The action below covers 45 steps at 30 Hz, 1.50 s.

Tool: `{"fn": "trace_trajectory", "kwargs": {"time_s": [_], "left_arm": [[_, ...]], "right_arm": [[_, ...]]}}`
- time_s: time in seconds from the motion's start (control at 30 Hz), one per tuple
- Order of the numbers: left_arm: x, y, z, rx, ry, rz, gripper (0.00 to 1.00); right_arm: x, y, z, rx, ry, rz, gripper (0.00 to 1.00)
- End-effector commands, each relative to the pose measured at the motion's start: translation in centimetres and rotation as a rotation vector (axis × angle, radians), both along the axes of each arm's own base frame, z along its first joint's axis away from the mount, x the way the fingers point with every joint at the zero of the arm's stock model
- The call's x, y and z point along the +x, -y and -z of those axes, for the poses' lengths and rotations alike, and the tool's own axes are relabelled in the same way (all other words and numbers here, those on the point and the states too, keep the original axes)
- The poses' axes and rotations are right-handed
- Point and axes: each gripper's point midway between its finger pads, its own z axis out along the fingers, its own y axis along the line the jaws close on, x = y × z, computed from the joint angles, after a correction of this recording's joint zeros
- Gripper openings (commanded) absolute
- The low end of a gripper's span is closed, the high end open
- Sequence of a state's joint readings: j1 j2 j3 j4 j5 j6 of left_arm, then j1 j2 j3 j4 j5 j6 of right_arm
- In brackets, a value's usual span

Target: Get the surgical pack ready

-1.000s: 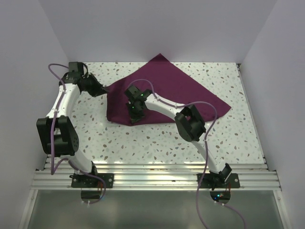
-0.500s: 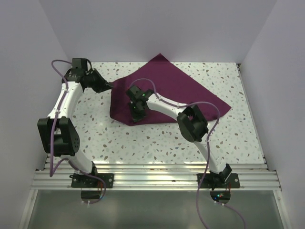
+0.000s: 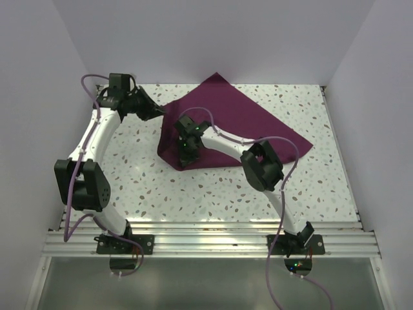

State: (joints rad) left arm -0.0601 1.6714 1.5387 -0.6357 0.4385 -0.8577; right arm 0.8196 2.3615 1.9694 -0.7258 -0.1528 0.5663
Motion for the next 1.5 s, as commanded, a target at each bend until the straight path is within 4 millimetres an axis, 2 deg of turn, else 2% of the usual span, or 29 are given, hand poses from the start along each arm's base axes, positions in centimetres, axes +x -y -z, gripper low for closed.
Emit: {"fn": "trace_trajectory", "kwargs": {"time_s": [0.0, 0.1, 0.2, 0.37, 0.4, 0.47, 0.5, 0.6, 0.67, 0.83, 0.93, 0.97, 1.0, 1.13, 1.27, 1.3, 1.37, 1.47], "left_arm": [[0.9, 0.9, -2.2, -0.035, 0.061, 0.016, 0.0], [0.8, 1.6, -2.2, -0.039, 0.061, 0.032, 0.0], [0.8, 2.4, -2.5, -0.041, 0.067, 0.046, 0.0], [0.9, 3.8, -2.6, -0.048, 0.064, 0.074, 0.0], [1.1, 4.2, -2.8, -0.05, 0.068, 0.083, 0.0], [1.1, 4.9, -3.0, -0.056, 0.068, 0.092, 0.0], [1.2, 5.5, -3.3, -0.06, 0.073, 0.102, 0.0], [1.4, 6.9, -3.6, -0.073, 0.077, 0.128, 0.0], [1.5, 7.7, -4.0, -0.076, 0.081, 0.142, 0.0], [1.3, 10.2, -3.4, -0.081, 0.064, 0.187, 0.0], [1.0, 11.9, -3.1, -0.079, 0.054, 0.217, 0.0], [0.9, 12.6, -3.5, -0.08, 0.064, 0.232, 0.0], [1.0, 13.1, -2.8, -0.076, 0.048, 0.239, 0.0], [0.9, 15.2, -2.5, -0.072, 0.041, 0.271, 0.0], [1.0, 17.3, -1.3, -0.074, 0.019, 0.302, 0.0], [1.1, 17.6, -1.1, -0.071, 0.019, 0.305, 0.0], [1.3, 18.2, -0.5, -0.069, 0.012, 0.313, 0.0], [1.5, 18.7, 0.2, -0.071, 0.001, 0.316, 0.0]], "right_arm": [[2.4, -0.3, -7.7, 0.147, 0.077, 0.046, 0.0], [6.4, 1.7, -11.1, 0.216, 0.12, 0.13, 0.0], [9.3, 3.4, -11.9, 0.235, 0.149, 0.183, 0.0], [13.1, 6.0, -11.1, 0.228, 0.177, 0.275, 0.0], [14.2, 6.6, -10.4, 0.217, 0.182, 0.286, 0.0], [15.0, 7.1, -9.3, 0.201, 0.17, 0.296, 0.0], [15.7, 7.3, -8.0, 0.191, 0.159, 0.302, 0.0], [16.7, 8.1, -6.3, 0.165, 0.159, 0.313, 0.0], [17.2, 8.5, -4.2, 0.143, 0.139, 0.329, 0.0], [18.0, 11.4, 0.2, 0.052, 0.084, 0.412, 0.0], [18.2, 12.8, 1.3, 0.047, 0.054, 0.446, 0.0], [18.3, 13.0, 1.1, 0.055, 0.053, 0.452, 0.0], [18.2, 13.2, 1.3, 0.07, 0.037, 0.453, 0.0], [18.6, 12.5, -0.1, 0.16, 0.021, 0.422, 0.0], [19.4, 12.4, -3.1, 0.234, 0.043, 0.43, 0.0], [19.6, 12.9, -4.1, 0.242, 0.058, 0.436, 0.0], [20.1, 14.0, -4.8, 0.239, 0.078, 0.453, 0.0], [19.9, 15.6, -4.1, 0.19, 0.069, 0.458, 0.0]]}}
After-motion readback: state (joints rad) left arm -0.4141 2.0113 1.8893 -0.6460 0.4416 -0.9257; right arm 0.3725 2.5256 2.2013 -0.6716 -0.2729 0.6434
